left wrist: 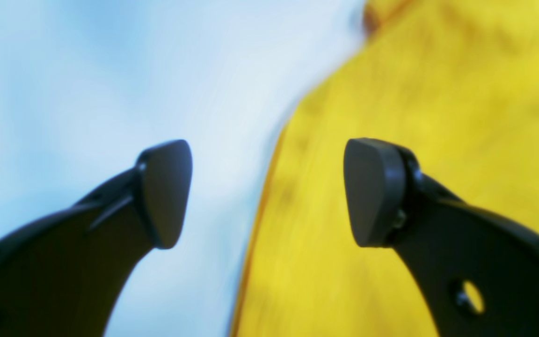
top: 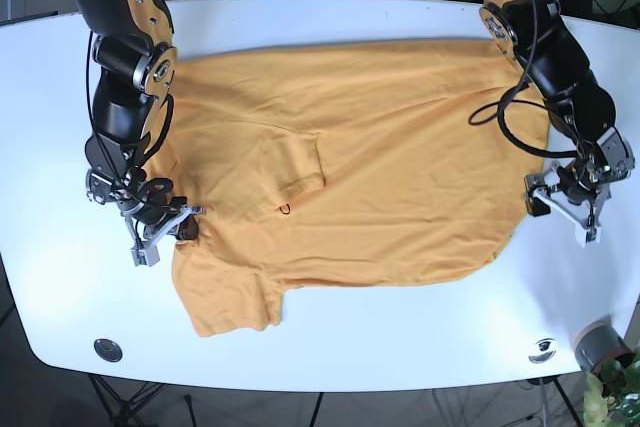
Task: Fold the T-shirt properly
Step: 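Grasp the T-shirt side edges with the right and left grippers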
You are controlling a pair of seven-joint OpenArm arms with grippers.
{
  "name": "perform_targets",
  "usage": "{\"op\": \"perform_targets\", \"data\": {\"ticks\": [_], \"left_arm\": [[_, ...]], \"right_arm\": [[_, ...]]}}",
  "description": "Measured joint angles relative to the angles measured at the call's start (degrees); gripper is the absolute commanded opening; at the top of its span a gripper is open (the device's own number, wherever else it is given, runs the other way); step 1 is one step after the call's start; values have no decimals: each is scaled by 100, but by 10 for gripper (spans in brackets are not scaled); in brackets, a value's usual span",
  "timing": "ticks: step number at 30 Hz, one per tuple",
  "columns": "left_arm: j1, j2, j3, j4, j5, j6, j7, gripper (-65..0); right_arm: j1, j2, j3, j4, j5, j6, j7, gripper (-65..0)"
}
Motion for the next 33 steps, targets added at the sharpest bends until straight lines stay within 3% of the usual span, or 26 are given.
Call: {"op": "perform_targets", "data": {"ticks": [12,14,18,24,27,33], "left_arm": [[-1119,-240,511,-2557,-2,83,-1834,-146],[-1226,-249,514,-2826,9,367,-2107,-146],[-1357,-284,691,-3174,4,782,-2332,-146],[-1423,-260,1416,-3453,-33,901,-2828,-146],[-1421,-234,1543,-3733,-35,901,-2865,-146],[-1462,-142,1611,-4140,-83,942,-3436,-150]], "right_arm": [[7,-101,0,-7,0,-2,4,-615],[4,-107,2,-7,4,2,13,-615],[4,-107,2,-7,2,0,7,-615],[4,-109,2,-7,4,0,7,-615],[-11,-109,2,-7,15,0,7,-615],[-57,-109,11,4,96,2,33,-615]]}}
